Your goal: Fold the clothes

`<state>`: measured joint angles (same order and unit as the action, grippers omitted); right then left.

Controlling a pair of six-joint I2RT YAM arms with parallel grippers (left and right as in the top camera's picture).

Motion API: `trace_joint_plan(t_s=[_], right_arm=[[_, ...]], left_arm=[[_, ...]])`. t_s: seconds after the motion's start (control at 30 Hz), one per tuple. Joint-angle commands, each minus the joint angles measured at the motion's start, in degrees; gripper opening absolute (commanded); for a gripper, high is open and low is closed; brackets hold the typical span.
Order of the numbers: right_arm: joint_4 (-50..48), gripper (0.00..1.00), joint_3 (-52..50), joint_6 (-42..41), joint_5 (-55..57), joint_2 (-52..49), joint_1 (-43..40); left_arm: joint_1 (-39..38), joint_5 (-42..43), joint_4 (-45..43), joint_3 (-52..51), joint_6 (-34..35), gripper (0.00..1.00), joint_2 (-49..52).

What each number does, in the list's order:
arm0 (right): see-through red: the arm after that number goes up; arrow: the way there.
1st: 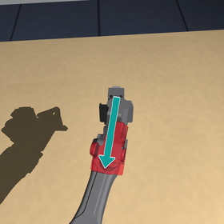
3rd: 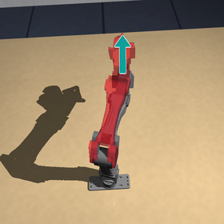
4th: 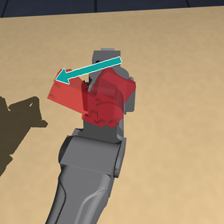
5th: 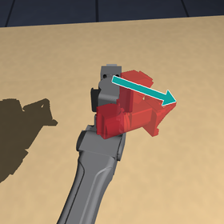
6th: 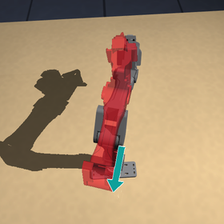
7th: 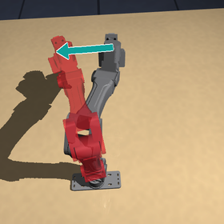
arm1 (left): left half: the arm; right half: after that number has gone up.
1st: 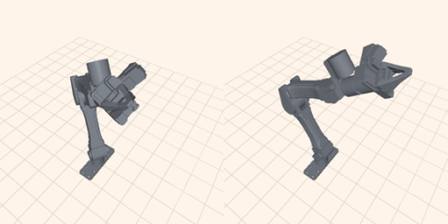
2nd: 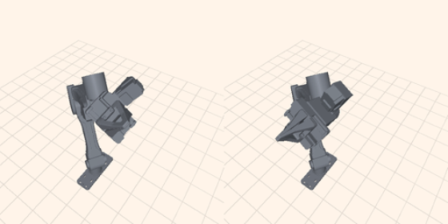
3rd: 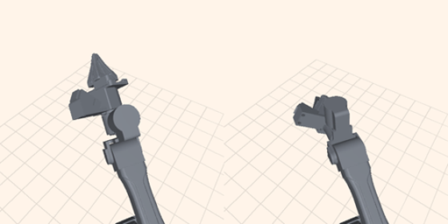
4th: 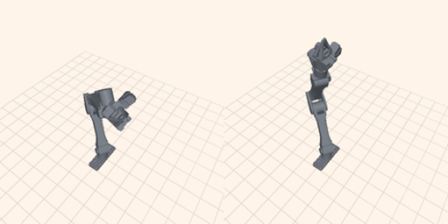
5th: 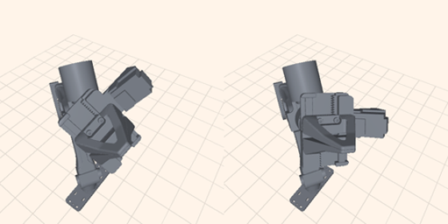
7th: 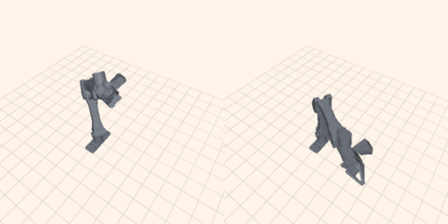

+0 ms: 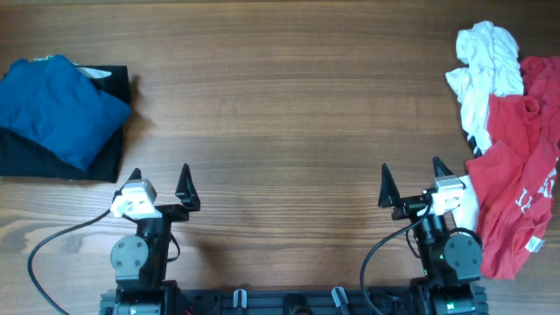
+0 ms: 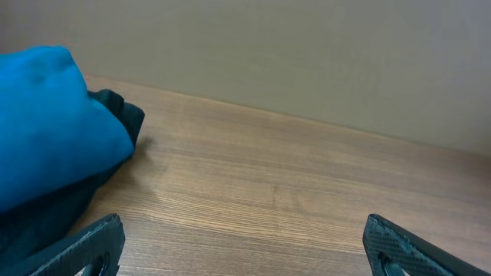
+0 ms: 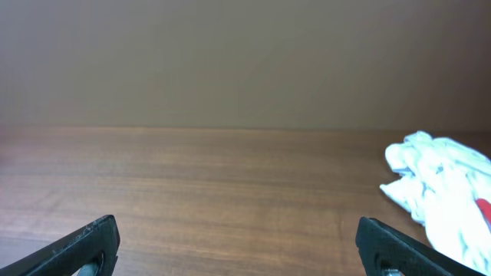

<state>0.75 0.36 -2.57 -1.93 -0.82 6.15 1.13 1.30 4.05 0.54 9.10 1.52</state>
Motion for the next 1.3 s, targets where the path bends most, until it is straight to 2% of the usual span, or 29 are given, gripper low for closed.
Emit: trace_joint_plan(t_s=[0.0, 0.1, 0.17, 0.27, 0.47, 0.53, 0.6, 0.67, 0.83, 0.93, 0.97, 1.03, 1.1, 1.27], right_arm=[[2.64, 1.00, 2.78, -2.12, 1.05, -1.99, -0.24], [7.17, 1.00, 7.98, -2.21, 1.03, -6.95, -0.24], [11.91, 1.00, 13.79, -2.54, 1.05, -12.61, -0.24], [19.80, 1.00, 23.26, -4.35, 1.46, -22.23, -0.24], [38.99, 1.00, 43.69, -4.98, 0.85, -44.57, -0.24], [39.08, 0.99, 47.34, -4.48, -3.76, -48.43, -0.24], [37.79, 1.00, 48.61, -6.82, 1.75, -50.51, -0.26], [40.13, 1.00, 48.61, -18.03, 19.06, -54.93, -2.73], [40.79, 1.00, 48.59, -20.87, 26.64, -66.93, -16.33], [40.89, 0.99, 48.59, -22.88, 26.73, -72.89, -23.61], [40.92, 0.98, 48.59, -23.04, 26.73, -74.05, -25.05], [40.85, 0.79, 47.74, -23.26, 26.36, -77.46, -28.39], [40.22, 0.70, 46.18, -25.24, 26.32, -80.70, -30.58], [39.06, 0.66, 45.79, -27.43, 25.44, -87.06, -35.45]], left_arm=[[0.15, -0.31, 3.45, 1.66, 2.03, 1.00, 0.17], [0.15, 2.23, 10.32, 6.45, 2.10, 1.00, 1.97], [0.15, 3.91, 15.17, 12.15, 4.81, 1.00, 5.60], [0.15, 5.75, 21.35, 19.82, 4.83, 1.00, 12.50], [0.15, 5.75, 39.08, 38.36, 4.83, 1.00, 33.92], [0.15, 5.75, 43.36, 43.08, 4.83, 1.00, 39.10], [0.15, 6.86, 45.55, 46.64, 4.83, 1.00, 43.41], [0.15, 8.33, 45.51, 47.54, 4.83, 1.00, 45.55], [0.15, 8.28, 45.53, 47.54, 4.83, 1.00, 45.90], [0.15, 8.28, 45.51, 47.54, 4.83, 1.00, 45.90], [0.15, 8.28, 45.51, 47.52, 4.83, 1.00, 45.90], [0.15, 8.28, 45.51, 47.54, 4.83, 1.00, 45.90], [0.15, 8.28, 45.51, 47.54, 4.83, 1.00, 45.90], [0.15, 8.28, 45.55, 47.52, 4.83, 1.00, 45.90]])
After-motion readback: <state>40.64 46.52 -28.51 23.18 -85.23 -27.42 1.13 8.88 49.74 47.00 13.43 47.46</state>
